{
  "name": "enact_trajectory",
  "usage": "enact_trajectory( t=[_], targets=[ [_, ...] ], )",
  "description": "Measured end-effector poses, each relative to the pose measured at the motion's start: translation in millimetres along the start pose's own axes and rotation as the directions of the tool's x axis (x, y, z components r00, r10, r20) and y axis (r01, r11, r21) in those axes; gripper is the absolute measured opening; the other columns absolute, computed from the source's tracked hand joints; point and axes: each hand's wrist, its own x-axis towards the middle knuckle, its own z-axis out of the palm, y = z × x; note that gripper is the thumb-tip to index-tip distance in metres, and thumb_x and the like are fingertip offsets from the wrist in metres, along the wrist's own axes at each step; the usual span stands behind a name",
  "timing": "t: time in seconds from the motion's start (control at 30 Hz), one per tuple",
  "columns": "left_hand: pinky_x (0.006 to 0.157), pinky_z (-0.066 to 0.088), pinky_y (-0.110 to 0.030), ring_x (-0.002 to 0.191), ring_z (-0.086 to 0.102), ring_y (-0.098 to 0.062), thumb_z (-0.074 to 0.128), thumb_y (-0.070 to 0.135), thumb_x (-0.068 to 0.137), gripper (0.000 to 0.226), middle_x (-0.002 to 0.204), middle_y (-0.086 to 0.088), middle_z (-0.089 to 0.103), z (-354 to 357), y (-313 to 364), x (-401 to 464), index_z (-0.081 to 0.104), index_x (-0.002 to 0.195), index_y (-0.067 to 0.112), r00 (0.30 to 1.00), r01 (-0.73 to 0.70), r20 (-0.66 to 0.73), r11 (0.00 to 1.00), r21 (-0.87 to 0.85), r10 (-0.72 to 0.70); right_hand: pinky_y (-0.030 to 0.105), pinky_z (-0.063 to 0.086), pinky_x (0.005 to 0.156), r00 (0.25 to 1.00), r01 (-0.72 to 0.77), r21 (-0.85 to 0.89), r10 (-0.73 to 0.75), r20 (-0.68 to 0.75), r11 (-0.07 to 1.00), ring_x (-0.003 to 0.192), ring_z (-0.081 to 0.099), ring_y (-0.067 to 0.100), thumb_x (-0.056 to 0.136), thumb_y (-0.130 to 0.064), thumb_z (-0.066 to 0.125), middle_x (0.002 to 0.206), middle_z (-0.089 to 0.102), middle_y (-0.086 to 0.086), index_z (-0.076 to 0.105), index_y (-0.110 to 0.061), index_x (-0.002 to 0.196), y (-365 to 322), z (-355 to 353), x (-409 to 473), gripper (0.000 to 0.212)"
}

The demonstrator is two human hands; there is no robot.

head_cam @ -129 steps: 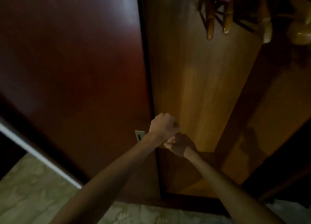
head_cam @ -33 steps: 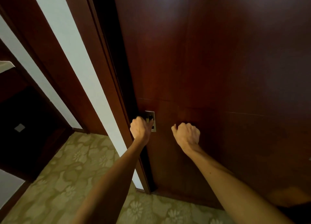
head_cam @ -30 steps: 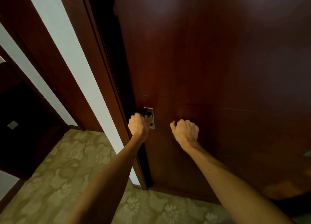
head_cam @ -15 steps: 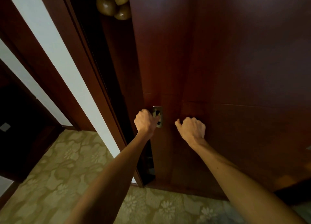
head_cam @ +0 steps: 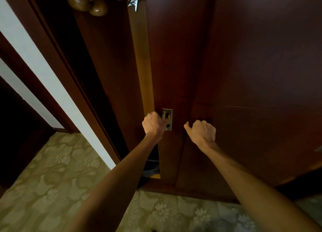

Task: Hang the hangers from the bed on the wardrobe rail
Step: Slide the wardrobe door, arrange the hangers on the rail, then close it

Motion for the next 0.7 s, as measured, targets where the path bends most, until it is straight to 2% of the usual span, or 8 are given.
enact_trajectory(
  t=[0.1, 0.27, 0.4, 0.5, 0.63, 0.7],
  targets=[
    [0.057, 0.051, -0.029, 0.065, 0.062, -0.016, 0.075, 0.046, 0.085, 0.037, 0.080, 0.000, 0.066, 8, 15, -8, 0.067, 0.087, 0.010, 1.000, -0.027, 0.011, 1.000, 0.002, 0.027, 0.032, 0.053, 0.055, 1.000, -0.007, 0.014, 0.007, 0.002, 1.000, 0.050, 0.059, 0.016, 0.100, -0.053, 0.043, 0.049, 0.052, -0.005, 0.053, -0.021, 0.052, 20, -4, 0, 0.058],
    [0.064, 0.057, -0.034, 0.071, 0.066, -0.020, 0.072, 0.050, 0.087, 0.040, 0.081, -0.002, 0.067, 20, 43, -20, 0.065, 0.087, 0.011, 0.997, -0.075, 0.022, 0.996, 0.051, 0.074, 0.030, 0.051, 0.053, 0.999, -0.045, 0.027, 0.045, 0.003, 0.999, 0.051, 0.061, 0.017, 0.098, -0.055, 0.043, 0.050, 0.055, -0.003, 0.054, -0.019, 0.051, 55, -11, 0, 0.060],
    [0.057, 0.049, -0.030, 0.067, 0.062, -0.017, 0.071, 0.048, 0.089, 0.037, 0.079, -0.001, 0.066, 30, 64, -30, 0.061, 0.080, 0.013, 0.993, -0.114, 0.047, 0.991, 0.072, 0.111, 0.029, 0.049, 0.053, 0.996, -0.089, 0.042, 0.089, 0.010, 0.995, 0.052, 0.060, 0.016, 0.098, -0.056, 0.044, 0.052, 0.057, -0.003, 0.056, -0.018, 0.053, 79, -17, -1, 0.060],
    [0.056, 0.049, -0.030, 0.067, 0.062, -0.017, 0.072, 0.048, 0.088, 0.038, 0.078, -0.001, 0.065, 39, 80, -38, 0.064, 0.081, 0.011, 0.990, -0.134, 0.057, 0.988, 0.076, 0.129, 0.029, 0.048, 0.054, 0.995, -0.104, 0.035, 0.104, 0.005, 0.994, 0.053, 0.061, 0.017, 0.098, -0.057, 0.043, 0.054, 0.058, -0.002, 0.057, -0.018, 0.055, 97, -21, -2, 0.060],
    [0.060, 0.042, -0.031, 0.069, 0.052, -0.016, 0.070, 0.050, 0.089, 0.040, 0.070, 0.003, 0.048, 45, 103, -51, 0.057, 0.082, 0.013, 0.987, -0.148, 0.083, 0.985, 0.092, 0.140, 0.027, 0.042, 0.053, 0.994, -0.105, 0.018, 0.105, -0.006, 0.994, 0.049, 0.054, 0.015, 0.099, -0.055, 0.043, 0.052, 0.055, -0.003, 0.057, -0.017, 0.055, 121, -26, -3, 0.060],
    [0.061, 0.040, -0.031, 0.070, 0.051, -0.016, 0.069, 0.050, 0.090, 0.040, 0.070, 0.004, 0.046, 47, 113, -57, 0.054, 0.081, 0.014, 0.985, -0.160, 0.082, 0.982, 0.098, 0.153, 0.028, 0.042, 0.053, 0.995, -0.104, 0.011, 0.104, -0.001, 0.994, 0.052, 0.056, 0.016, 0.099, -0.055, 0.042, 0.052, 0.055, -0.003, 0.056, -0.017, 0.056, 131, -30, -4, 0.059]
  ],
)
